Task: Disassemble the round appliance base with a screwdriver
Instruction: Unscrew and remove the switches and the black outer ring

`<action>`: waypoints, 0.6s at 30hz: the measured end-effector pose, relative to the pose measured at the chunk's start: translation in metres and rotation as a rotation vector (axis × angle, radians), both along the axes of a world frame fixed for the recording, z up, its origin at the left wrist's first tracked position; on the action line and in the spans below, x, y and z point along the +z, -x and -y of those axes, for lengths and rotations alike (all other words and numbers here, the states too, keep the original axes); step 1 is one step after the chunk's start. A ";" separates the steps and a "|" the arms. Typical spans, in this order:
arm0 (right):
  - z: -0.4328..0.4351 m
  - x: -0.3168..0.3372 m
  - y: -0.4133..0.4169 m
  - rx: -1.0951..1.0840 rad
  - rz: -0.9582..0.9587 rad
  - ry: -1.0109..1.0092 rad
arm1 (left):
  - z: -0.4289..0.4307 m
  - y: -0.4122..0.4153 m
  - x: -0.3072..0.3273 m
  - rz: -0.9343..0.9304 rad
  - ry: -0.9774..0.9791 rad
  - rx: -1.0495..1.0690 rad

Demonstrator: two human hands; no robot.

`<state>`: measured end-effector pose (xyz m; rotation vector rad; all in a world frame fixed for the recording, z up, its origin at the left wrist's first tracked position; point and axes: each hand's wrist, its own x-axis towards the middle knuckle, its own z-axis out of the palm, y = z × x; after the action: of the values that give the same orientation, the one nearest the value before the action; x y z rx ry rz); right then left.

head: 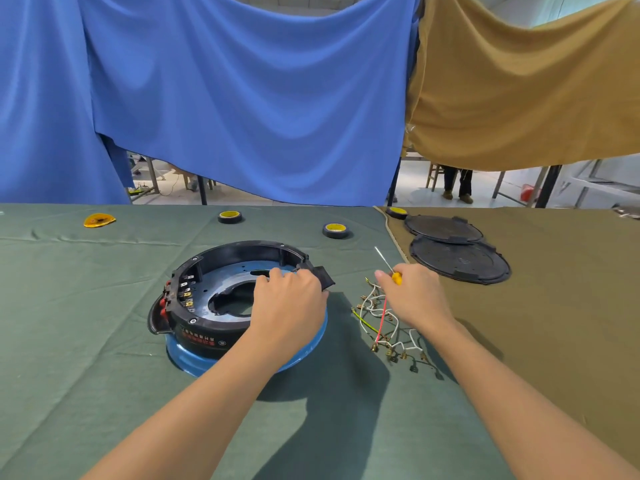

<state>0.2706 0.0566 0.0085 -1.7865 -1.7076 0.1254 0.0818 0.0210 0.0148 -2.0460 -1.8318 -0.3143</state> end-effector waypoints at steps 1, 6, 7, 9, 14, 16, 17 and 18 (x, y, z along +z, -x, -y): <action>0.003 0.002 0.004 0.029 -0.022 -0.018 | 0.000 0.002 0.000 -0.010 0.004 -0.014; 0.019 0.005 0.035 0.207 -0.086 -0.060 | 0.000 0.015 0.002 -0.061 -0.018 -0.107; 0.022 0.004 0.043 0.223 -0.092 -0.080 | 0.000 0.019 0.002 -0.086 -0.023 -0.150; 0.024 0.002 0.056 0.228 -0.106 -0.118 | 0.000 0.031 0.004 -0.108 -0.016 -0.246; 0.019 -0.002 0.072 0.199 -0.229 -0.083 | 0.007 0.070 0.004 -0.141 -0.026 -0.447; 0.018 -0.005 0.079 0.220 -0.233 -0.053 | 0.012 0.085 0.002 -0.163 -0.121 -0.524; 0.018 -0.006 0.082 0.228 -0.241 -0.048 | 0.013 0.092 0.002 -0.170 -0.175 -0.555; 0.018 -0.007 0.086 0.235 -0.270 -0.052 | 0.015 0.097 0.001 -0.176 -0.217 -0.566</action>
<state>0.1848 0.0387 0.0018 -1.4528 -1.6993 0.4011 -0.0153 0.0063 0.0160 -2.3093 -1.0404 -0.4421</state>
